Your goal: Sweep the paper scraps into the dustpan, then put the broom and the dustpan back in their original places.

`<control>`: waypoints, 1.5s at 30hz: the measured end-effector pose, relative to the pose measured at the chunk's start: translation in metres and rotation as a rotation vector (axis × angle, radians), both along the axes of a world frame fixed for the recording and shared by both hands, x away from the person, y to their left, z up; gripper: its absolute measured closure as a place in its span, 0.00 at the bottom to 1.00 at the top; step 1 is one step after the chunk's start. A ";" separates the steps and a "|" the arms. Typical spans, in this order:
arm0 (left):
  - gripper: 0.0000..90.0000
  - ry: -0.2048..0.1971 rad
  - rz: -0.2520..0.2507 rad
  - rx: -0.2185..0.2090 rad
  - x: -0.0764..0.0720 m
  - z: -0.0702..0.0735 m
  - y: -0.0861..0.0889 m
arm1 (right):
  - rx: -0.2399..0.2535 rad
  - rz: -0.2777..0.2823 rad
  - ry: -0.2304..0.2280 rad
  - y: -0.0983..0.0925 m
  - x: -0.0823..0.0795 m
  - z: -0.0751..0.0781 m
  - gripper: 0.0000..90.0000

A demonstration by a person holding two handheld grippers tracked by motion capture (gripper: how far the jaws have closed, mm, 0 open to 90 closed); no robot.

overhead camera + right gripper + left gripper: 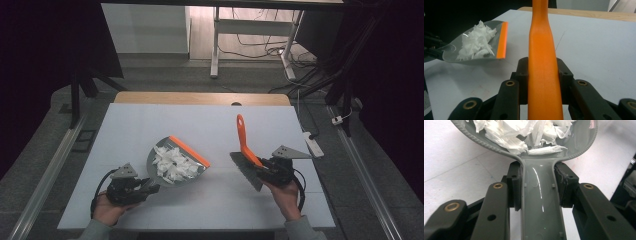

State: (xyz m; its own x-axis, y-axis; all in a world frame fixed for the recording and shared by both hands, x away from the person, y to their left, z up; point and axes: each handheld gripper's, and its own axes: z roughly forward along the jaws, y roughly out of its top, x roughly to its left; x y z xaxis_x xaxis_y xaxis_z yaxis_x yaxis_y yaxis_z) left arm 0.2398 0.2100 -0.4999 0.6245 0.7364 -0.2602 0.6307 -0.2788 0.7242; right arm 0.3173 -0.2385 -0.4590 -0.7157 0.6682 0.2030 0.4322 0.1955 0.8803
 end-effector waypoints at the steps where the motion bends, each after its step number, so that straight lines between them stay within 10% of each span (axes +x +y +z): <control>1: 0.68 -0.001 0.006 -0.004 0.000 0.000 0.000 | 0.003 0.000 0.005 -0.001 0.000 -0.001 0.78; 21: 0.68 -0.019 0.199 -0.071 0.003 -0.003 -0.001 | -0.029 -0.002 0.051 -0.006 -0.005 -0.008 0.78; 45: 0.68 0.033 0.475 -0.002 0.010 -0.021 0.001 | -0.044 -0.024 0.109 -0.011 -0.012 -0.014 0.78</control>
State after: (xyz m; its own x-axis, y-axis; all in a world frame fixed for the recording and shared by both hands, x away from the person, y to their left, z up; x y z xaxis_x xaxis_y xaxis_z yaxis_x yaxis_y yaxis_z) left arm 0.2503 0.2109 -0.5207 0.2104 0.9379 -0.2757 0.7107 0.0469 0.7019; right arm 0.3052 -0.2491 -0.4734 -0.6746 0.6950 0.2486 0.5300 0.2217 0.8185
